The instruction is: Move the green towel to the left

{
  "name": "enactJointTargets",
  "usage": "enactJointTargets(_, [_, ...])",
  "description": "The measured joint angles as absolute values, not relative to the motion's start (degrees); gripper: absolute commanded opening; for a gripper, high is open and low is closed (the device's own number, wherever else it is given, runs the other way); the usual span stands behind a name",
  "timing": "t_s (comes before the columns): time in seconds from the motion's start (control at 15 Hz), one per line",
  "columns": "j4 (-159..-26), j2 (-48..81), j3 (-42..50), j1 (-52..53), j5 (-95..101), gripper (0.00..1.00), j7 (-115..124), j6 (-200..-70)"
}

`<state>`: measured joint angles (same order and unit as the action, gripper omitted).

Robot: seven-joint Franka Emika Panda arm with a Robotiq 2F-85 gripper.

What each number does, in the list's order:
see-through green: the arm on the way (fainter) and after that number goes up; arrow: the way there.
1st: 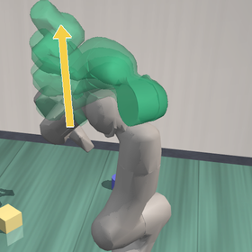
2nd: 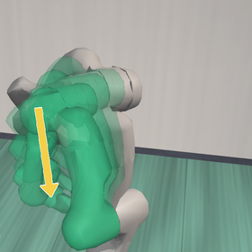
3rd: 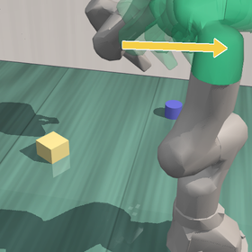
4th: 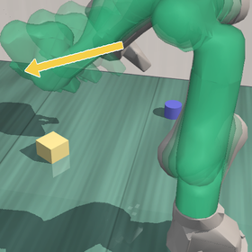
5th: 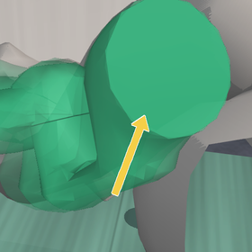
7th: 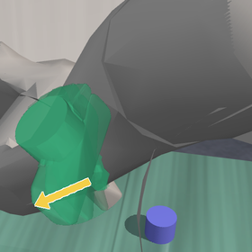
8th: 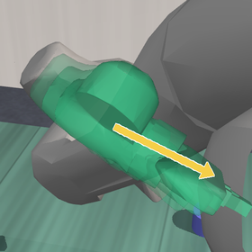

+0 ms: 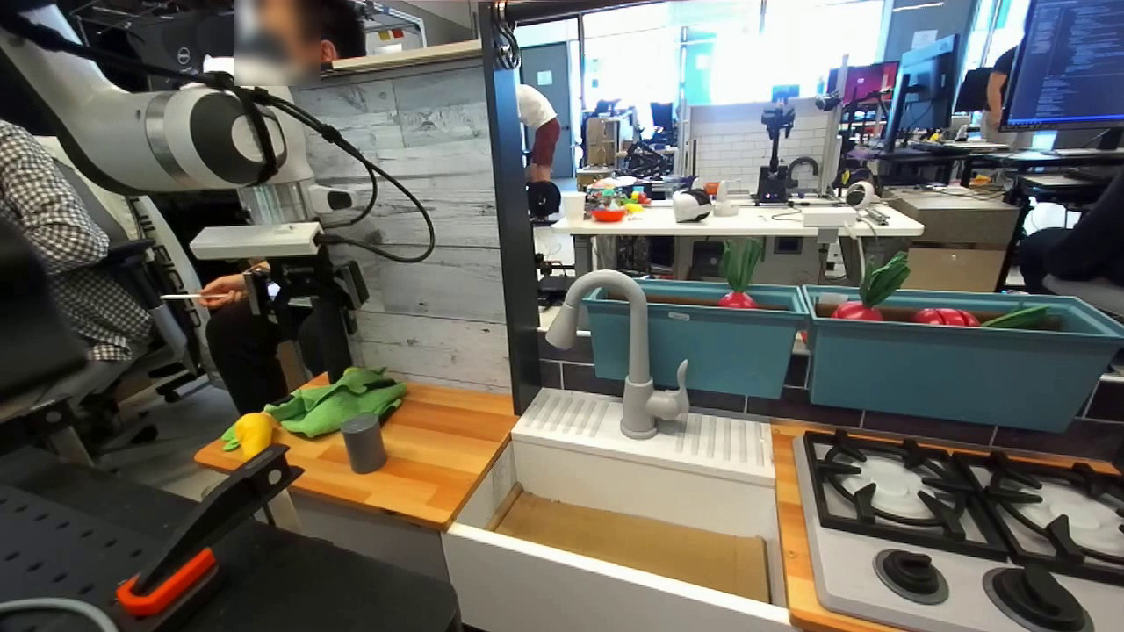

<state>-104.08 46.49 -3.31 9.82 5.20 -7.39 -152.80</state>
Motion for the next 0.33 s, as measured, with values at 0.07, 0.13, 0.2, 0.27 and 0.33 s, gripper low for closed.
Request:
enactJointTargets(0.07, [-106.0,44.9,-3.3,9.7,5.2,1.00,-7.4,-153.9])
enactJointTargets(0.13, [-107.6,43.7,-3.3,9.6,5.2,1.00,-7.4,-154.4])
enactJointTargets(0.2, [-108.8,42.7,-3.3,9.4,5.2,1.00,-7.4,-154.7])
enactJointTargets(0.27, [-109.4,42.2,-3.3,9.4,5.2,1.00,-7.4,-154.9])
enactJointTargets(0.33, [-109.7,42.0,-3.3,9.4,5.2,1.00,-7.4,-155.0])
